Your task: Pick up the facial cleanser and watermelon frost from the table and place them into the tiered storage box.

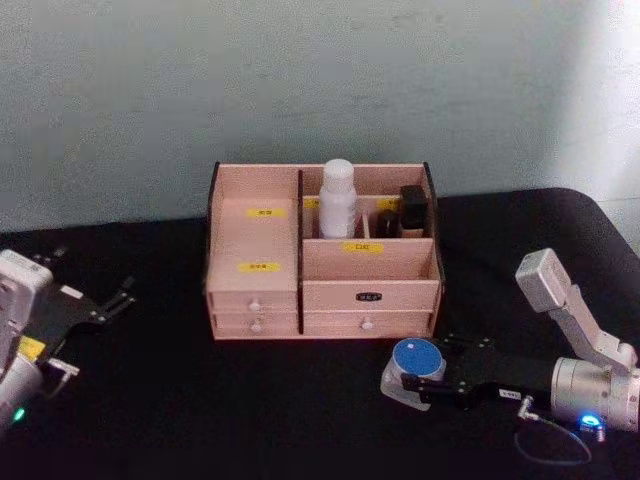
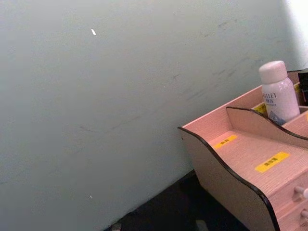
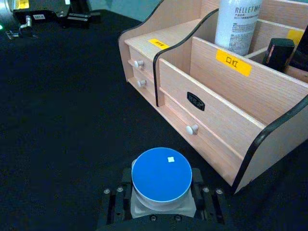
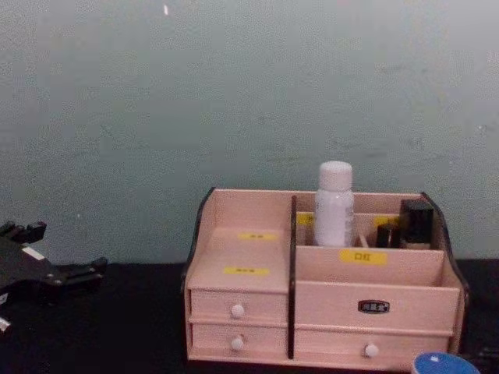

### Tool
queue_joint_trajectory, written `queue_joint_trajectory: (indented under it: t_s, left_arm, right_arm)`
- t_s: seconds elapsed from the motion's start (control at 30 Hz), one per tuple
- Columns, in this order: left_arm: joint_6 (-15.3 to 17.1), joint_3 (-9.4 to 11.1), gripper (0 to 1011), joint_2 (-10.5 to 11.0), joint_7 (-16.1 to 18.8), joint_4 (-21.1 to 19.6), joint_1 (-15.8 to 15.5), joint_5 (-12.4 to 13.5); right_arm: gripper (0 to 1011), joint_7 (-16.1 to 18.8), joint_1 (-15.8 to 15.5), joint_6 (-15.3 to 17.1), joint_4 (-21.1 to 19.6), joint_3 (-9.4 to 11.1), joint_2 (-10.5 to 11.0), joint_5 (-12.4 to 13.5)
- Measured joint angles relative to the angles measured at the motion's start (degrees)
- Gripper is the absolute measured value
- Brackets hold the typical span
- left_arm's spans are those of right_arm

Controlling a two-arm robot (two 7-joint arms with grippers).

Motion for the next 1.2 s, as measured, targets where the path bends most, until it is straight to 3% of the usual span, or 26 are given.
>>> queue_joint_trajectory:
  t_s: [0.43, 0.87, 1.2]
  left_arm:
    - [0.0, 0.0, 1001, 0.0, 0.0, 0.0, 0.0, 0.0]
    - [0.0, 0.0, 1001, 0.0, 0.0, 0.0, 0.0, 0.0]
    - [0.0, 0.0, 1001, 0.0, 0.0, 0.0, 0.0, 0.0]
  right_arm:
    - [726, 0.6, 0.1, -0.4, 0.1, -0.2, 0.0, -0.2]
    - [726, 3.5, 0.7, -2.8, -0.3, -0.6, 0.4, 0.1]
    - [726, 6.0, 2.9, -5.5, -0.4, -1.6, -0.2, 0.2]
